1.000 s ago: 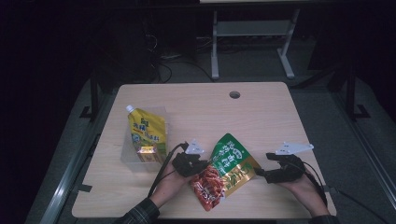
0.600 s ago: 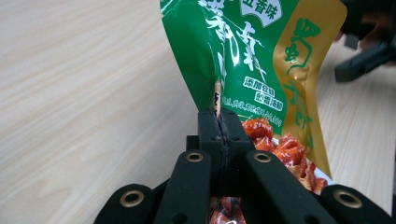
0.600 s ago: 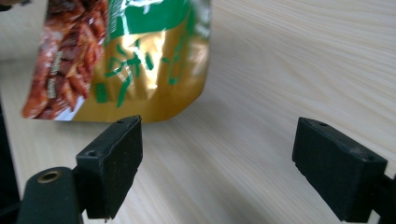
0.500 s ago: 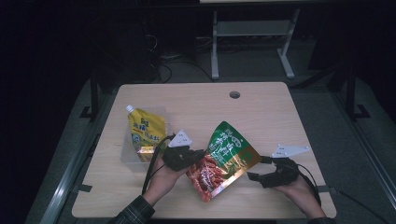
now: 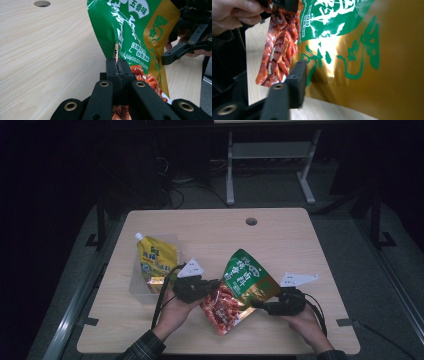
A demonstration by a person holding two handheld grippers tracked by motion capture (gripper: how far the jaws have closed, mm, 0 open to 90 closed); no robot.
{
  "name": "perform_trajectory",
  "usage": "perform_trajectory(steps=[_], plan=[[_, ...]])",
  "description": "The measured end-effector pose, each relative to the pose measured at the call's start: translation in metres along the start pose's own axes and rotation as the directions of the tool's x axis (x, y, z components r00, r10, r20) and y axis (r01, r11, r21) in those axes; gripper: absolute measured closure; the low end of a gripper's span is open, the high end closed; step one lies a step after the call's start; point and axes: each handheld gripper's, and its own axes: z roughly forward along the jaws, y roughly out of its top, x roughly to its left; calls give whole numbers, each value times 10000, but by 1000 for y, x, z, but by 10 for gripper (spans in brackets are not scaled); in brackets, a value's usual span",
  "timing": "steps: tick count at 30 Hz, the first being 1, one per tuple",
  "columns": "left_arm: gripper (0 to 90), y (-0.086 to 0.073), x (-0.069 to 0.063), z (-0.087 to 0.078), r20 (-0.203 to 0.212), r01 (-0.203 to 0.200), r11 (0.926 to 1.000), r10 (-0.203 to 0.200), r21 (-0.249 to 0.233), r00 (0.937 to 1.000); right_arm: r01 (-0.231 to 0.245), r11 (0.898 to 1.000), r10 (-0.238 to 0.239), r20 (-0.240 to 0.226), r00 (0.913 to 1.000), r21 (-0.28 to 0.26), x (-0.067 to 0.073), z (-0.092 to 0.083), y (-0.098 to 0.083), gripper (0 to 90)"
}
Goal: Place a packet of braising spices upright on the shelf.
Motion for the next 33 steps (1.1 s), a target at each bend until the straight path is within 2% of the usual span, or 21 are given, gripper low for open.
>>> perform_trajectory(steps=[2,6,9,16,23,27,29,32,33], plan=[[897,0,-1,1,-26,-31,10000,31,-6,10000,-231,9997,228,-258,9994,-93,-1,2,0,606],[896,-1,-1,1,-63,11,10000,-11,-66,10000,-268,9994,261,-305,9992,-224,0,1,2,801],[896,-2,-2,3,-74,3,10000,-4,-28,10000,-126,9995,119,-255,9996,-282,1,-1,5,875],[895,-4,-3,4,-75,-42,10000,42,52,10000,249,9992,-259,-314,9992,-318,1,-6,13,895],[888,-10,-3,12,-174,-72,9985,82,547,9998,222,9996,-228,-291,9993,-200,-1,-13,23,899],[882,-11,-3,15,-192,-134,9984,144,548,9997,501,9986,-504,-202,9985,-170,1,-19,31,900],[868,-11,-3,16,-243,-90,9984,104,565,9997,565,9982,-570,-248,9981,-222,2,-21,34,900],[802,-11,0,15,-671,-30,9979,73,646,9977,646,9975,-655,-306,9974,-292,2,-25,38,900],[777,-11,2,14,-582,-24,9977,64,681,9983,644,9974,-657,-386,9971,-334,2,-27,40,900]])
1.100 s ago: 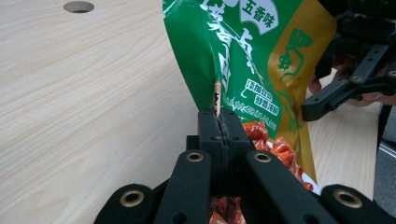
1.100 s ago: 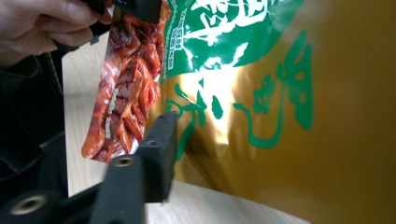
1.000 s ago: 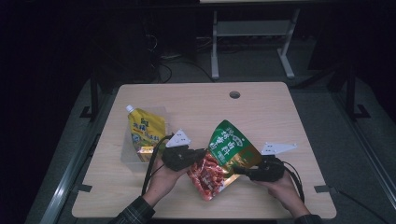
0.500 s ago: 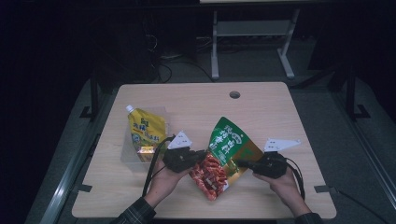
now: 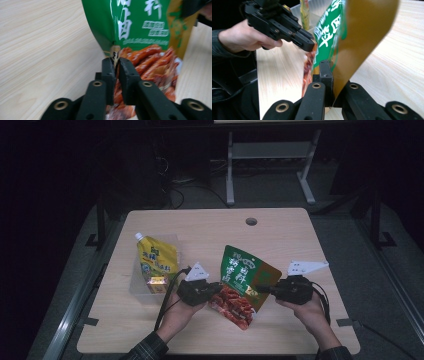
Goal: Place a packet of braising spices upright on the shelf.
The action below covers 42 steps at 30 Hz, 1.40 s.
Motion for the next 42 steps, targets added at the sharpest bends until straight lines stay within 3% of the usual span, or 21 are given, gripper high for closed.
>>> perform_trajectory(steps=[1,7,14,20,29,30,35,39,42], plan=[[758,0,0,0,38,125,9999,-125,-54,9999,-9,10000,9,-50,10000,-25,0,-1,1,900],[586,-1,-7,3,218,-57,10000,55,70,9997,199,9996,-202,-115,9997,-181,3,-6,11,900],[388,-8,-12,1,651,-489,9984,469,287,9968,320,9992,-319,61,9995,-220,3,-1,26,900],[273,-17,-13,-6,1083,-1004,9941,955,409,9895,256,9995,-251,254,9994,-178,-1,9,40,900],[174,-37,-13,-13,1538,-1474,9854,1331,854,9791,280,9992,-268,447,9986,-278,-11,23,61,900],[167,-39,-14,-12,1552,-1390,9871,1254,800,9799,356,9990,-342,487,9982,-279,-13,25,64,900],[164,-49,-16,-11,1760,-1375,9872,1216,810,9768,423,9986,-404,554,9976,-318,-18,36,79,900],[164,-52,-19,-6,1789,-1830,9774,1622,1062,9704,506,9983,-487,588,9971,-301,-21,46,94,900],[164,-53,-20,-5,1823,-1850,9773,1642,1034,9694,562,9978,-542,552,9970,-350,-22,54,105,900]])
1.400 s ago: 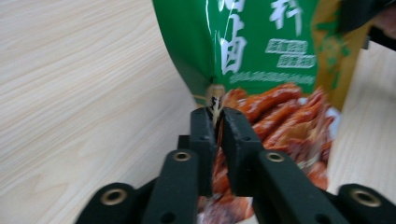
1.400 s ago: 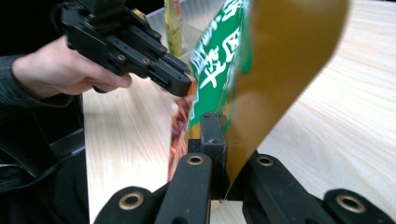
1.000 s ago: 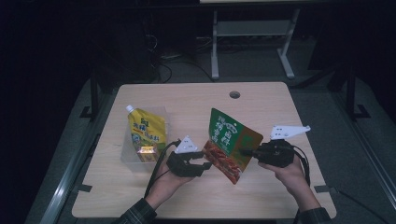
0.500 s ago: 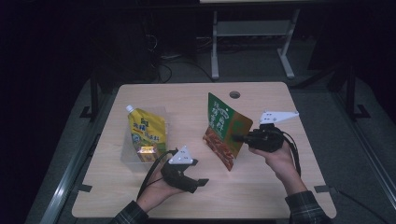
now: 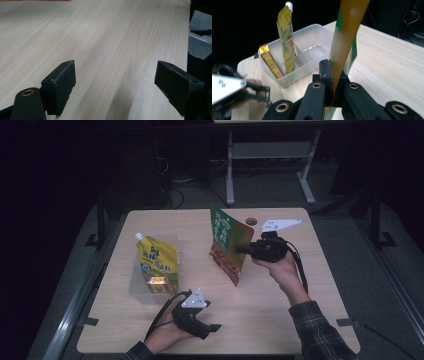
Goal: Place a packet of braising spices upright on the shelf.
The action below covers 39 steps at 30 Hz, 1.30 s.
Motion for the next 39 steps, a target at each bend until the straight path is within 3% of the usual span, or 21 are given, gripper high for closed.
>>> perform_trajectory(steps=[13,20,39], plan=[[163,-1,1,-1,82,-34,10000,35,-65,10000,322,9992,-330,-351,9988,-230,-1,39,46,900],[164,0,0,-1,135,25,10000,-24,-90,9999,565,9979,-585,-650,9962,-328,6,64,69,900],[163,2,-1,-2,154,-125,9999,126,-74,9998,960,9954,-947,-1250,9876,50,25,141,103,900]])
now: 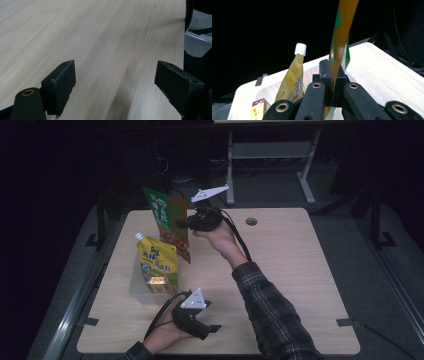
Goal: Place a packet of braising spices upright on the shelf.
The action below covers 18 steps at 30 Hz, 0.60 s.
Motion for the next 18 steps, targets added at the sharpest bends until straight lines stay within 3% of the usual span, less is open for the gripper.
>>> perform_trajectory(steps=[9,18], plan=[[164,0,1,-2,32,14,10000,-14,9,10000,-6,9998,7,-32,10000,211,-4,32,2,900],[164,-1,1,-1,73,19,10000,-19,-57,10000,-18,10000,18,-53,10000,14,-8,49,0,900]])
